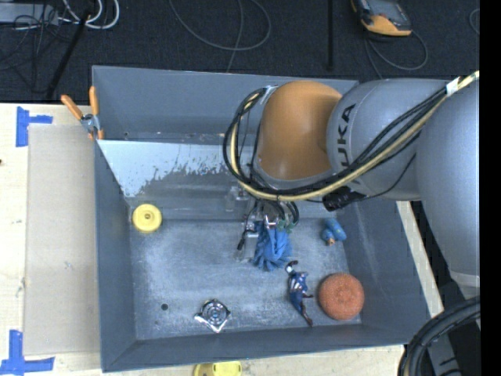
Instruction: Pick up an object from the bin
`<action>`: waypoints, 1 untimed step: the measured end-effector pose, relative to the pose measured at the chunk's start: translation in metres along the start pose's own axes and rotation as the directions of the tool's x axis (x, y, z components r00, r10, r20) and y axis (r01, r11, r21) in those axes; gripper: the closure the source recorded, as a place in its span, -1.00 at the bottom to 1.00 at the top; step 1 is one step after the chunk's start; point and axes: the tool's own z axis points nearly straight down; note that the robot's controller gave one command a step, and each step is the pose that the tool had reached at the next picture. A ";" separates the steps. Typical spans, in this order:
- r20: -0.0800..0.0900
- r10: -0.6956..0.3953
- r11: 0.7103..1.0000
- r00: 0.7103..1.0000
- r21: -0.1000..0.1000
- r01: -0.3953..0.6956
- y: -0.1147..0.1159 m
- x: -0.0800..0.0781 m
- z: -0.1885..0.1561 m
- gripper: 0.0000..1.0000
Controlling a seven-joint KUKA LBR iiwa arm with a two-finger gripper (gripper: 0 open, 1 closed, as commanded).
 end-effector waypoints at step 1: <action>0.007 0.002 1.000 1.000 -0.001 -0.002 0.000 -0.002 -0.005 -1.00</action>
Offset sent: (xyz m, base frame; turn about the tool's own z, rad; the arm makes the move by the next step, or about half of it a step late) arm -0.0037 -0.0758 -0.0028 -0.0936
